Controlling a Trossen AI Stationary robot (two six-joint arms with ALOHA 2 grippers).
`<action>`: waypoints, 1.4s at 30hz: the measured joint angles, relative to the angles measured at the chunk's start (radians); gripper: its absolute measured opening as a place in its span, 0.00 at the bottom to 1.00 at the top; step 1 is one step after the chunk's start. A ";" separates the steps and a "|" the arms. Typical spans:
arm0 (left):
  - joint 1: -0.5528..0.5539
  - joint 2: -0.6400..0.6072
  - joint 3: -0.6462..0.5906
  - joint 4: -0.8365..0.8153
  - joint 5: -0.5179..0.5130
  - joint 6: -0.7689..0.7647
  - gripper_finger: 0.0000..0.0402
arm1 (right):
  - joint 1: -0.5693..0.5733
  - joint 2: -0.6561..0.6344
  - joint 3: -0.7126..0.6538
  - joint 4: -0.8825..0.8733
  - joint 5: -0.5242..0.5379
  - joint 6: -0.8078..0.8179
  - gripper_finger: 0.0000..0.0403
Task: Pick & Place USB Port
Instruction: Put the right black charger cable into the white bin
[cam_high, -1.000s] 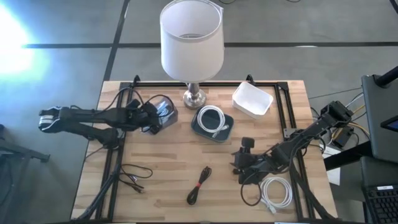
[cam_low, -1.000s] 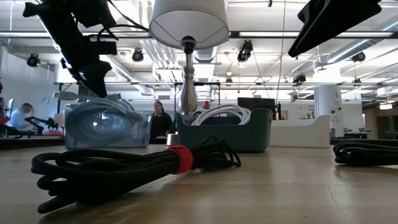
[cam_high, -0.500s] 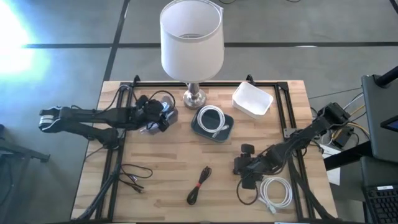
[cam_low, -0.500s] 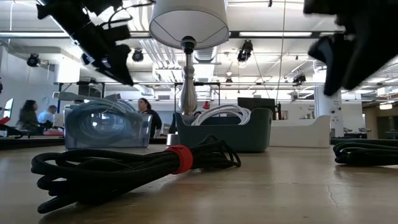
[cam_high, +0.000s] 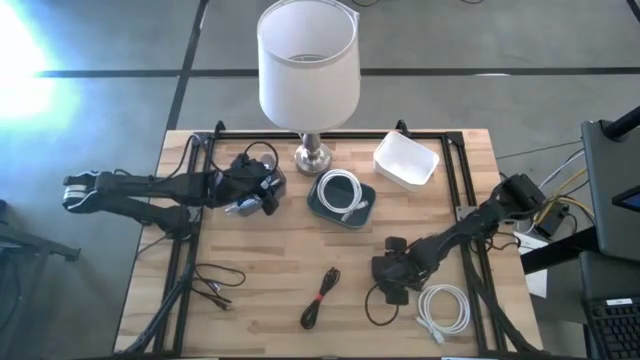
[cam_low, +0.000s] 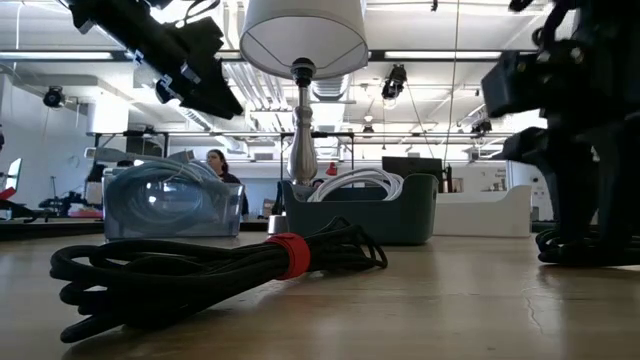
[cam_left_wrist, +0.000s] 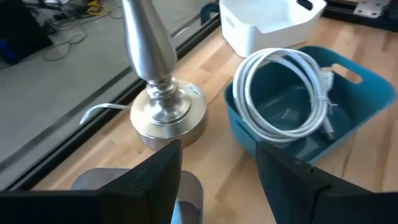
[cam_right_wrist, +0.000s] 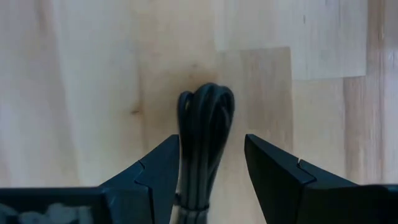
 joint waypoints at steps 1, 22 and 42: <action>0.000 0.000 0.000 0.000 0.004 0.000 0.52 | -0.005 0.009 0.000 0.000 0.000 -0.004 0.44; 0.000 0.000 0.000 0.000 0.012 -0.008 0.52 | -0.032 -0.051 0.059 -0.142 -0.027 -0.208 0.05; 0.000 0.001 -0.081 0.077 0.080 -0.059 0.52 | -0.319 -0.489 0.076 -0.214 0.442 -0.583 0.07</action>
